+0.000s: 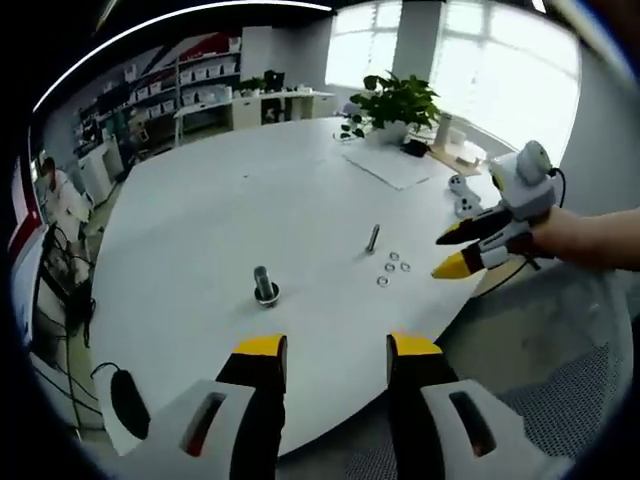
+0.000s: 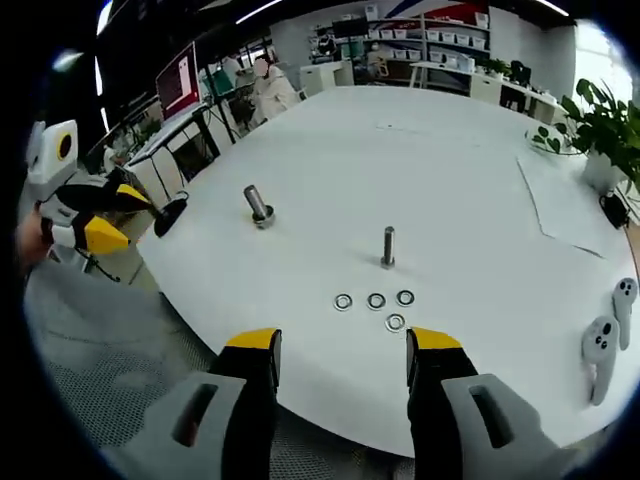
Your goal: Place the washer onto the threaded stud by aligning its center hole with the stud, sliding it down to the base, and recovering from edge contact or off-axis alignment until the washer reaches the visible bottom stop.
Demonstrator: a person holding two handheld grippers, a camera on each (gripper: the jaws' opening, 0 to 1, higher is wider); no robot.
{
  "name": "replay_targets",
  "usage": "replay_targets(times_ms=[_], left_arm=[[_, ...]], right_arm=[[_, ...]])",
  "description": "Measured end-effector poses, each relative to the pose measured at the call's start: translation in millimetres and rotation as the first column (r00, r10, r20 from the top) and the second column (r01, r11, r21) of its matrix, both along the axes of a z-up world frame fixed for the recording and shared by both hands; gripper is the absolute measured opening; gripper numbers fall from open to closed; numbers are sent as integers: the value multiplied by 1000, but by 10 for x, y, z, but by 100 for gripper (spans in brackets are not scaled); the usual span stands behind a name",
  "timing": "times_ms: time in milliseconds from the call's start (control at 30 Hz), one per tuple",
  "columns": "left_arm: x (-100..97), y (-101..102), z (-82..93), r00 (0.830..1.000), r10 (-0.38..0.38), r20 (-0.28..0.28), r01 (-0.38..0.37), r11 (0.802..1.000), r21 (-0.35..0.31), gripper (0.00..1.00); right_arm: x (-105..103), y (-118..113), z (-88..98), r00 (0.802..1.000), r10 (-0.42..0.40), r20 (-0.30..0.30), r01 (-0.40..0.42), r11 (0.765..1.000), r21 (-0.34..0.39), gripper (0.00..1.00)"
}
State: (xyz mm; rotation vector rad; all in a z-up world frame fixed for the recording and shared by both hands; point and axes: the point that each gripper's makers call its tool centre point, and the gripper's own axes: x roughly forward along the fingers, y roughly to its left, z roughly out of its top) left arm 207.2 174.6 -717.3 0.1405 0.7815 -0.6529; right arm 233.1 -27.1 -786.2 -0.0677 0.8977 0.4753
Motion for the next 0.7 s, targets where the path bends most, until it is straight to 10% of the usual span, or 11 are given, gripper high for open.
replay_targets(times_ms=[700], left_arm=[[-241,-24,40,997,-71,12,71,997,15,41]], right_arm=[[-10,-53,-42,1000,-11,-7,11,1000,-25,53]])
